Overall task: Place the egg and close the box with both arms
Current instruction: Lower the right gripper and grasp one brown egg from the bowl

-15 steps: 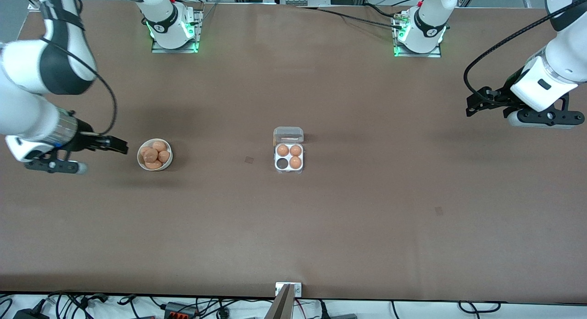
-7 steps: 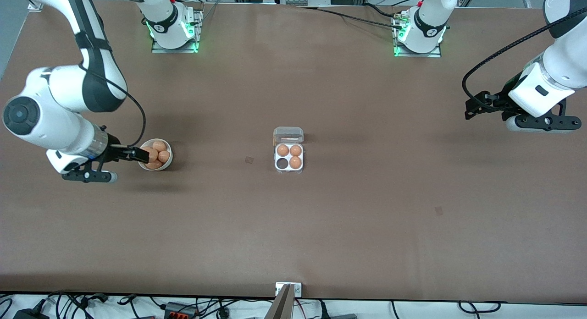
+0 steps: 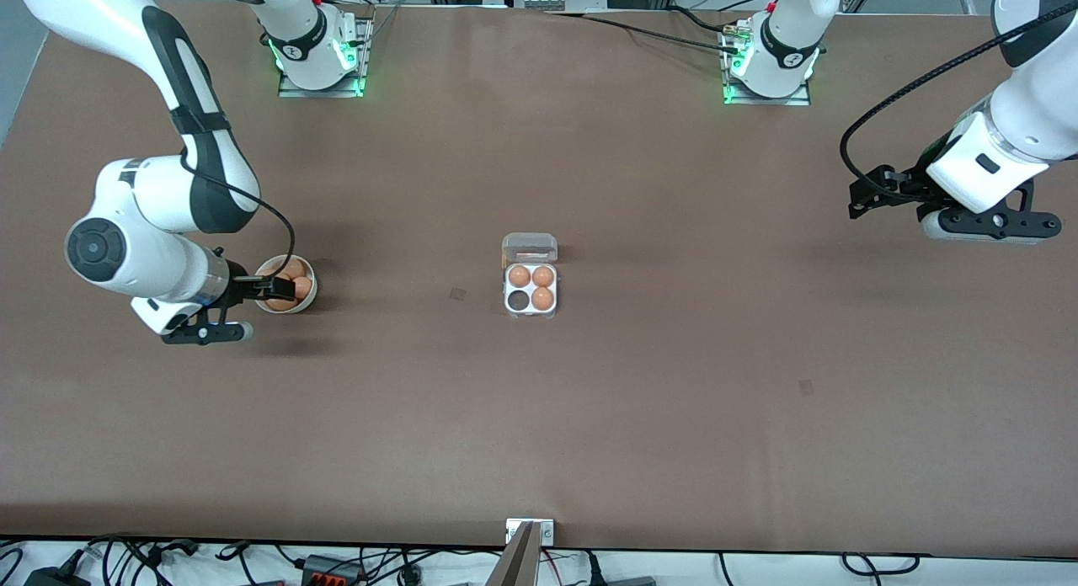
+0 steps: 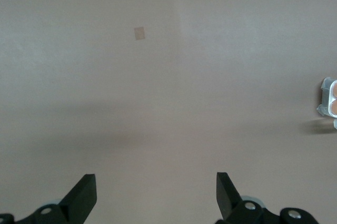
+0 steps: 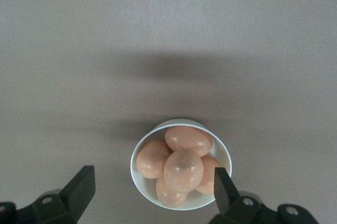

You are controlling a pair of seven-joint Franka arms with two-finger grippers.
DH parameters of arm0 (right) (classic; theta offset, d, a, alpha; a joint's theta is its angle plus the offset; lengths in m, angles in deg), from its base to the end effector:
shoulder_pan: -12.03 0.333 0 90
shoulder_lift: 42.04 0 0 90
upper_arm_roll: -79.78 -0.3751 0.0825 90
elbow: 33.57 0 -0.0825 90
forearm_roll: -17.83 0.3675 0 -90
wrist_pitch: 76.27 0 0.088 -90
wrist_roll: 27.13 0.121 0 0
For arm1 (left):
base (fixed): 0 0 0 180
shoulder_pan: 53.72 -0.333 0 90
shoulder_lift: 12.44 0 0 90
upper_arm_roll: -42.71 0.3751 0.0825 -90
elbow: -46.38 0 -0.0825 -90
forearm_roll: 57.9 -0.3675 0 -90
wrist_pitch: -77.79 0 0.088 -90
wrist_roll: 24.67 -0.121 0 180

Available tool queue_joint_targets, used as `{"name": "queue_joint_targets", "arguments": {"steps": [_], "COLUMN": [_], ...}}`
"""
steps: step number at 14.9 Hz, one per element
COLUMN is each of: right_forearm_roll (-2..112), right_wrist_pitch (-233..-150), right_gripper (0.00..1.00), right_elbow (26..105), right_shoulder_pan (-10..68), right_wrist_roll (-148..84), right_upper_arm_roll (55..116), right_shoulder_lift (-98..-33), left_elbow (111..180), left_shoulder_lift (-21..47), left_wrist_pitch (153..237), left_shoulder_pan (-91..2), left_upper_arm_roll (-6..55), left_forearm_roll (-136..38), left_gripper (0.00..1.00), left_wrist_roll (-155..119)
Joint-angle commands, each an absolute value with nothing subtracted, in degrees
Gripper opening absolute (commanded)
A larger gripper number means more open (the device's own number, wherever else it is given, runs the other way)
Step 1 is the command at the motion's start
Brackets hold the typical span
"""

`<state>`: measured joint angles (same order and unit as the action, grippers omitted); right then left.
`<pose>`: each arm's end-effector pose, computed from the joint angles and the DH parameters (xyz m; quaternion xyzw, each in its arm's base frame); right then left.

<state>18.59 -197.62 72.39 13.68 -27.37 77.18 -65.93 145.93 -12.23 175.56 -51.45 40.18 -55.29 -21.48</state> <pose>0.6299 0.0450 0.3380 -0.9966 -0.0339 0.0744 0.0121 0.5415 -0.0504 0.6029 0.9995 -0.0106 -0.0189 0.0213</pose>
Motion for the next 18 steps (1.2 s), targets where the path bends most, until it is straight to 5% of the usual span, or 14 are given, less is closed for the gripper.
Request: {"name": "queue_joint_targets", "arguments": {"steps": [1, 18], "right_forearm_roll": [18.0, 18.9], "right_wrist_pitch": [-199.1, -202.1], "right_gripper": [1.00, 1.00], "right_elbow": [74.9, 76.6], "right_shoulder_pan": [13.6, 10.5], "right_wrist_roll": [-29.4, -30.3], "right_upper_arm_roll": [77.3, 77.2], "right_shoulder_lift": [-65.2, -68.3], "left_elbow": [144.2, 144.3], "left_shoulder_lift": [-11.6, -11.6], "left_wrist_pitch": [174.5, 174.3], "left_shoulder_pan": [-51.3, -51.6], "left_upper_arm_roll": [40.0, 40.0], "left_forearm_roll": [-56.3, -56.3], "left_gripper": [1.00, 1.00], "left_wrist_roll": [-21.0, -21.0]}}
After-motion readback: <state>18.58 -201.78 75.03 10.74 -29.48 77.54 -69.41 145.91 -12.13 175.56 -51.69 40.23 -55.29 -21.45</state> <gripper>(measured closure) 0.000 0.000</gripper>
